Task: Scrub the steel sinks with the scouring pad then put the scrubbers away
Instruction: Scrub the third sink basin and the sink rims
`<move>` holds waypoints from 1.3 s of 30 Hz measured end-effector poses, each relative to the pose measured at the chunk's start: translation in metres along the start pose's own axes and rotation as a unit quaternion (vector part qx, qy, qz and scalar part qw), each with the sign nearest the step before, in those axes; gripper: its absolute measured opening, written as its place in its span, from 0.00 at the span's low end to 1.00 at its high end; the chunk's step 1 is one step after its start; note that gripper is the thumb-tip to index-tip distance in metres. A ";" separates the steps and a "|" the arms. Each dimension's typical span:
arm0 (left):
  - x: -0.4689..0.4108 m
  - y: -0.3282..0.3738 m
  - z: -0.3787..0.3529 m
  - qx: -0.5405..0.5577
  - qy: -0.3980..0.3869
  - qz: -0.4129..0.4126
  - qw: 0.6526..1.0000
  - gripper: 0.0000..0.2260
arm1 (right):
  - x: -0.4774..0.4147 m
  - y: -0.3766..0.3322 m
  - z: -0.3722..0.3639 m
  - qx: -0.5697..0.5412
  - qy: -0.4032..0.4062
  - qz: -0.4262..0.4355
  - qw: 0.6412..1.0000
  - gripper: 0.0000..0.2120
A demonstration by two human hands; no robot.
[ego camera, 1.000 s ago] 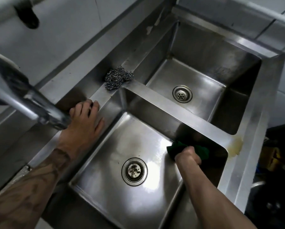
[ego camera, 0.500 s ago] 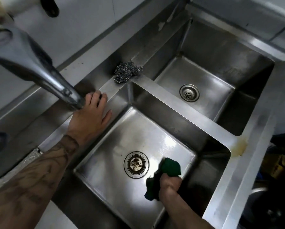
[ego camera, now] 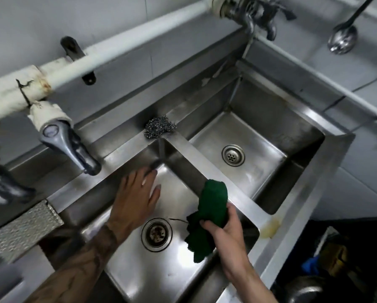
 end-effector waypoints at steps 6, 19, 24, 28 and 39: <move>-0.029 0.089 -0.011 0.096 0.057 0.076 0.991 0.22 | -0.035 -0.086 0.064 0.088 -0.021 0.051 0.995 0.22; -0.127 0.197 -0.037 0.074 0.103 0.263 0.956 0.24 | -0.172 -0.187 0.123 0.248 -0.102 0.072 0.961 0.22; -0.140 0.180 -0.042 0.032 0.110 0.313 0.943 0.24 | -0.204 -0.189 0.099 0.303 -0.136 0.063 0.941 0.22; -0.142 0.165 -0.048 0.002 0.113 0.345 0.932 0.26 | -0.229 -0.183 0.078 0.352 -0.150 0.061 0.922 0.22; -0.171 0.121 -0.059 -0.055 0.105 0.420 0.900 0.25 | -0.329 -0.146 -0.003 0.469 -0.236 0.077 0.847 0.23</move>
Point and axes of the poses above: each hand's wrist, its own x-axis away from the middle knuckle, its own z-axis out of the back of the hand, y = z × x, the point moved 7 cm from there along -x, towards the middle knuckle, and after that the axes turned 9 degrees about -z, right-handed, at the moved point
